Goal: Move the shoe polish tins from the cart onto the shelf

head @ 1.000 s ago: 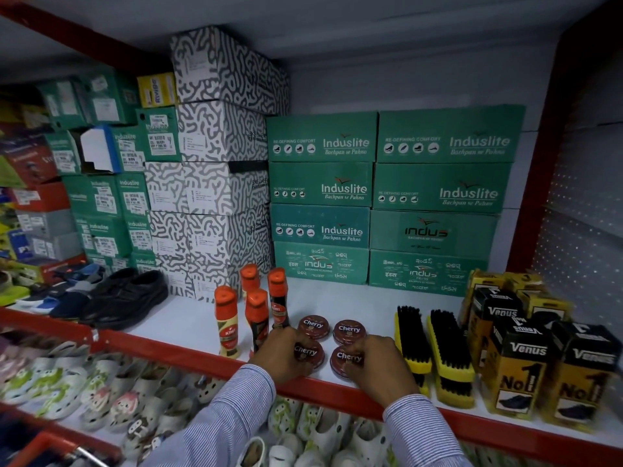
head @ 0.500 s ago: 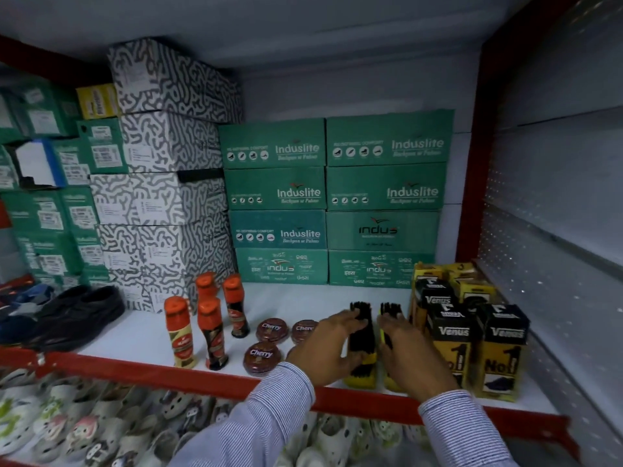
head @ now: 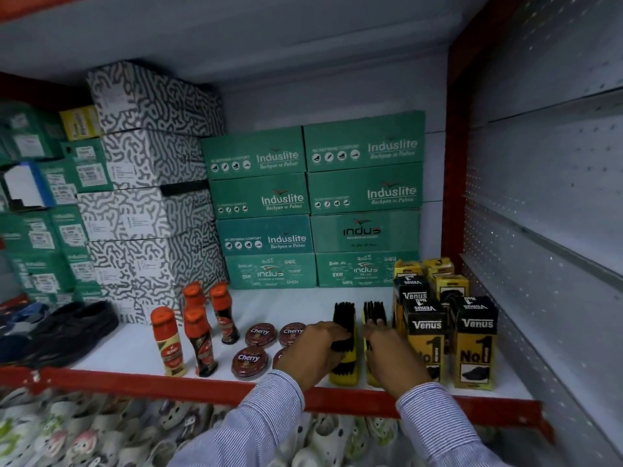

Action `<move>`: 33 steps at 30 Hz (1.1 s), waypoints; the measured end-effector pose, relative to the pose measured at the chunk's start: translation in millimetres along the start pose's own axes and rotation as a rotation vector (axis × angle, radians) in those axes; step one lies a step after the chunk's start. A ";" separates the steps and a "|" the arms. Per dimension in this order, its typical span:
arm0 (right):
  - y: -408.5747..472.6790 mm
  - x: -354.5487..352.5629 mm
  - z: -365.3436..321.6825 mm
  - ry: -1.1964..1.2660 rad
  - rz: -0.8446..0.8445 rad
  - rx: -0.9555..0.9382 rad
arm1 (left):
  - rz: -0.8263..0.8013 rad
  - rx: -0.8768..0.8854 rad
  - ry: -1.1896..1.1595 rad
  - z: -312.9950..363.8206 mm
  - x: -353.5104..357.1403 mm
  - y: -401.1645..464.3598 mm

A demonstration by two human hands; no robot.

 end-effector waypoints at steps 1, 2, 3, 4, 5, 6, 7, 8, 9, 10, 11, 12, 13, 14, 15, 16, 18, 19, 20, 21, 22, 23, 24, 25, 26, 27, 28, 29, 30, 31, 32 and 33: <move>-1.6 -3.0 -1.6 0.013 0.010 -0.001 | 0.002 -0.001 0.008 0.1 0.2 -0.3; -3.9 -7.4 -4.3 0.026 0.030 -0.019 | 0.005 0.000 0.013 0.5 0.2 -0.3; -6.9 -14.7 -8.5 0.037 0.069 -0.057 | 0.010 0.004 0.015 1.8 -0.2 -0.9; -10.5 -24.4 -11.7 0.044 0.117 -0.108 | 0.028 0.017 0.016 5.0 -1.4 -1.1; -14.7 -36.9 -14.4 0.053 0.174 -0.166 | 0.057 0.036 0.021 9.5 -3.3 -1.4; -20.0 -51.2 -15.8 0.062 0.240 -0.218 | 0.097 0.065 0.028 15.7 -5.9 -1.3; -25.9 -66.2 -16.6 0.058 0.300 -0.254 | 0.144 0.095 0.032 23.5 -9.4 -1.4; -31.2 -79.4 -14.3 0.051 0.348 -0.263 | 0.189 0.124 0.030 32.6 -13.3 -1.0; -36.1 -90.5 -8.0 0.043 0.391 -0.253 | 0.226 0.146 0.016 44.0 -16.6 1.0; -39.9 -99.6 -0.4 0.033 0.436 -0.231 | 0.255 0.164 0.001 54.9 -19.4 2.9; -43.1 -106.5 11.5 0.016 0.474 -0.192 | 0.273 0.177 -0.020 67.8 -20.3 6.3; -43.1 -108.3 25.5 -0.006 0.499 -0.145 | 0.281 0.186 -0.039 78.9 -20.5 9.5; -42.9 -109.0 38.5 -0.041 0.513 -0.089 | 0.281 0.197 -0.050 88.1 -19.4 12.9; -43.0 -107.2 51.8 -0.068 0.511 -0.035 | 0.279 0.211 -0.054 97.4 -16.8 16.4; -44.5 -106.5 60.6 -0.070 0.495 0.016 | 0.269 0.221 -0.049 103.5 -13.5 19.5; -46.7 -105.5 67.9 -0.066 0.489 0.059 | 0.261 0.225 -0.046 109.0 -10.3 22.1; -51.4 -104.4 73.0 -0.052 0.473 0.093 | 0.237 0.224 -0.036 112.6 -4.5 26.0; -52.5 -102.1 74.1 -0.056 0.453 0.103 | 0.225 0.221 -0.026 113.2 -2.3 27.2; -52.9 -99.9 73.9 -0.078 0.437 0.110 | 0.215 0.223 -0.014 113.0 -1.1 27.2; -52.6 -98.3 74.1 -0.086 0.429 0.116 | 0.209 0.224 -0.005 112.7 -1.3 26.6; -50.8 -98.3 73.5 -0.082 0.426 0.121 | 0.205 0.227 0.003 112.2 -3.3 25.3; -49.6 -99.7 71.5 -0.066 0.424 0.124 | 0.210 0.231 0.012 111.8 -7.8 23.3; -46.8 -102.8 66.7 -0.052 0.424 0.117 | 0.232 0.234 0.025 110.8 -15.8 20.1; -47.1 -108.6 60.0 -0.037 0.444 0.091 | 0.262 0.235 0.049 110.5 -24.4 16.6; -46.1 -115.3 48.2 -0.027 0.465 0.047 | 0.307 0.227 0.088 107.1 -36.8 11.7; -47.9 -125.3 34.1 -0.007 0.507 -0.006 | 0.360 0.209 0.131 103.1 -50.4 6.8; -50.5 -137.1 18.3 0.002 0.549 -0.061 | 0.424 0.189 0.175 99.5 -65.0 1.9; -52.5 -148.7 -0.2 0.017 0.615 -0.123 | 0.511 0.184 0.223 97.3 -82.5 -5.3; -53.4 -159.4 -18.0 0.004 0.675 -0.169 | 0.601 0.179 0.270 95.5 -101.1 -12.2; -54.2 -171.0 -38.2 -0.010 0.739 -0.216 | 0.693 0.163 0.319 92.9 -123.2 -19.6; -53.3 -181.0 -53.8 -0.034 0.803 -0.253 | 0.778 0.131 0.387 88.6 -142.5 -25.3; -52.6 -191.8 -71.0 -0.064 0.858 -0.277 | 0.848 0.099 0.435 93.3 -163.4 -34.8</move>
Point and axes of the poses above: each hand's wrist, its own y-axis towards the middle knuckle, its own x-axis out of the palm, z = x × y, the point moved 4 cm from there along y, towards the middle knuckle, and after that the axes turned 4 degrees about -x, right-handed, at the moved point
